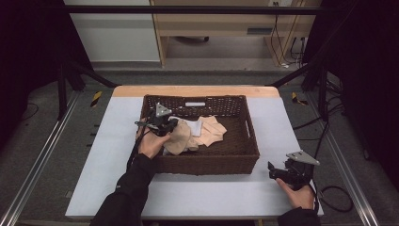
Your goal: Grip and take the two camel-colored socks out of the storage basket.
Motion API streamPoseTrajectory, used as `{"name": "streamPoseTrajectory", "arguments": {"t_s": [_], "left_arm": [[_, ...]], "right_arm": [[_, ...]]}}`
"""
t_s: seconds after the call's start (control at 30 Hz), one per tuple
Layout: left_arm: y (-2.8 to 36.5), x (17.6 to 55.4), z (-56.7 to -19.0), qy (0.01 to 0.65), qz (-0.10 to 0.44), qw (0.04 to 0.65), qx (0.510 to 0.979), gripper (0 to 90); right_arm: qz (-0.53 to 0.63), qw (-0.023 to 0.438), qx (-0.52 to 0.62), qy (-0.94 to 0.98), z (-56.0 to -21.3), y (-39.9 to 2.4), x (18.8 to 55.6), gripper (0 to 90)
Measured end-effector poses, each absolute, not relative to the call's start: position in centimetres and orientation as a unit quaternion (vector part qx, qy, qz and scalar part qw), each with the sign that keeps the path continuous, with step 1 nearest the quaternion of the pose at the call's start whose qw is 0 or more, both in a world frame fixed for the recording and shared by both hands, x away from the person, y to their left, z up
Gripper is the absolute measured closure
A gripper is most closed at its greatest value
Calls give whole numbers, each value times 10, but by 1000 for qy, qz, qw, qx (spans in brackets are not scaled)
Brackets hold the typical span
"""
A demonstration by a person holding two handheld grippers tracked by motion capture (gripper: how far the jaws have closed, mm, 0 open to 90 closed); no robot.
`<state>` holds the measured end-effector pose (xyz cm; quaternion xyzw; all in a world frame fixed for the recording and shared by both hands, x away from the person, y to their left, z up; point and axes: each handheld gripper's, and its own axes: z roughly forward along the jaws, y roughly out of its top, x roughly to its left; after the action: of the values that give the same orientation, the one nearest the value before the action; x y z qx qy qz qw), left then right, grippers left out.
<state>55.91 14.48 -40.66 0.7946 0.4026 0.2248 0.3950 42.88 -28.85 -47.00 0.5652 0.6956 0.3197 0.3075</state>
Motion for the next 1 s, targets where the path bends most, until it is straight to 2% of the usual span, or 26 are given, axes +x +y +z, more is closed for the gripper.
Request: {"name": "streamPoseTrajectory", "arguments": {"t_s": [0.13,0.2,0.23,0.27,0.33,0.47,0.6,0.73,0.8,0.83,0.87,0.9,1.0], "left_arm": [[143,562,-413,402,210,377,807,875],[143,562,-414,398,213,378,808,823],[143,561,-415,397,214,383,806,766],[144,561,-416,391,216,391,805,612],[144,561,-417,391,214,402,800,579],[143,561,-423,390,199,401,804,365],[139,560,-427,381,189,394,815,308],[136,560,-430,377,189,367,829,336],[136,559,-431,375,185,349,839,445],[136,558,-430,375,184,346,840,541],[136,557,-429,376,186,342,841,586],[136,557,-428,378,186,340,841,670],[139,556,-425,390,179,342,836,808]], "right_arm": [[320,307,564,696,-470,-288,429,54],[320,306,565,696,-470,-288,429,54],[321,307,565,696,-470,-288,429,54],[321,307,564,696,-470,-288,428,54],[320,307,564,696,-470,-288,428,54],[320,306,565,697,-470,-288,428,54],[319,305,564,698,-470,-288,429,54],[320,304,565,697,-470,-288,428,54],[320,305,565,697,-470,-288,429,54],[319,305,564,698,-470,-288,429,54],[319,305,564,698,-470,-288,429,54],[319,305,564,698,-470,-288,429,55],[319,305,565,697,-470,-288,428,55]]}}
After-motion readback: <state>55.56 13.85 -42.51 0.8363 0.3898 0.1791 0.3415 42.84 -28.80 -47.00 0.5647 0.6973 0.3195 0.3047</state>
